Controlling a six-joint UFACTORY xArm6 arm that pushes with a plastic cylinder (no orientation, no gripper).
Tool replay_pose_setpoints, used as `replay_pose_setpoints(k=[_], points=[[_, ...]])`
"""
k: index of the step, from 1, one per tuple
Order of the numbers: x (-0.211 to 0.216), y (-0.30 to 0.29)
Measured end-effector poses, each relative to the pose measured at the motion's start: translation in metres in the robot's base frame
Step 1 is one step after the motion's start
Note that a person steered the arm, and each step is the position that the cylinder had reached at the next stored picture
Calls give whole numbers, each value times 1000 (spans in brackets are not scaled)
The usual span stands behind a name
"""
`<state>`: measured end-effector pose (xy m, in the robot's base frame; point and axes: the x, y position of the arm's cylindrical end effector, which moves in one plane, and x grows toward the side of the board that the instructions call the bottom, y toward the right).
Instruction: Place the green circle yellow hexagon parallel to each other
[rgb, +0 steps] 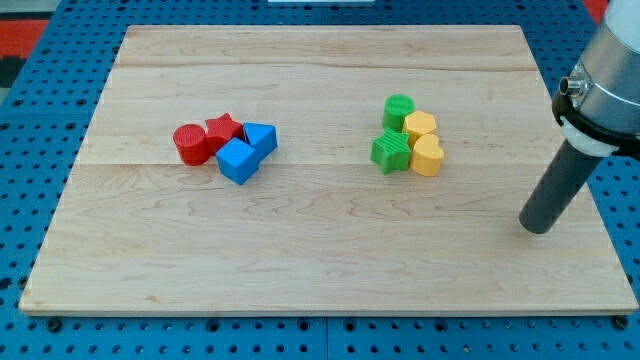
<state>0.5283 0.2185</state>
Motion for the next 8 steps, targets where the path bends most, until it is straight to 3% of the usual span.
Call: replay_pose_setpoints(k=[6, 8], points=[[-5, -23], [-51, -62]])
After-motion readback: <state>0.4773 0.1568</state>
